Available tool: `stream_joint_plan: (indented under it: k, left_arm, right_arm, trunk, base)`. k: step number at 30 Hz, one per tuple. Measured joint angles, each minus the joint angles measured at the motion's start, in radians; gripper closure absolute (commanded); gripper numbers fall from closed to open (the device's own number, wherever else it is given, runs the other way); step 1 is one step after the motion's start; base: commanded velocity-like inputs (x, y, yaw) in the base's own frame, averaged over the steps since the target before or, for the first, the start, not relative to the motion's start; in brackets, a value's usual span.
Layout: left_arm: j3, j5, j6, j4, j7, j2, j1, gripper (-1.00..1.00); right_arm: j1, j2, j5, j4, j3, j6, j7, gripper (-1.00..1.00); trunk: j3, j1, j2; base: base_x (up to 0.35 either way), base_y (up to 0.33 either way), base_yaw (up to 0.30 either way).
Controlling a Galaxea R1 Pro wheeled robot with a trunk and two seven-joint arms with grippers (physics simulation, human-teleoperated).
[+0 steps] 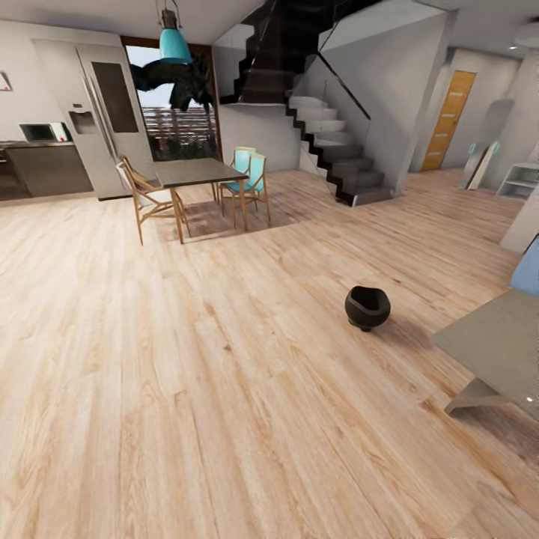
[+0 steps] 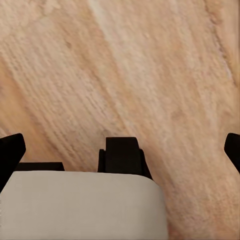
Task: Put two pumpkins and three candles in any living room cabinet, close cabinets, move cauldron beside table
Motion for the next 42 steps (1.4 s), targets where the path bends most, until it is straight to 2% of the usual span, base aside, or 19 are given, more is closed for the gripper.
stream_joint_plan:
  k: [7, 18, 42]
  left_arm:
    - [0.000, 0.000, 0.000, 0.000, 0.000, 0.000, 0.000, -1.00]
    - [0.000, -0.001, 0.000, 0.000, 0.000, 0.000, 0.000, -1.00]
    - [0.000, -0.001, 0.000, 0.000, 0.000, 0.000, 0.000, -1.00]
  right_arm:
    - [0.000, 0.001, 0.001, 0.000, 0.000, 0.000, 0.000, -1.00]
    - [0.000, -0.001, 0.015, 0.002, 0.006, -0.005, 0.006, -1.00]
    - [0.000, 0.001, 0.013, 0.001, 0.008, -0.009, 0.006, -1.00]
  trunk:
    - [0.000, 0.000, 0.000]
    - [0.000, -0.001, 0.000]
    - [0.000, -0.001, 0.000]
  base:
    - [0.180, 0.000, -0.008]
    - [0.321, 0.000, 0.000]
    - [0.329, 0.000, 0.000]
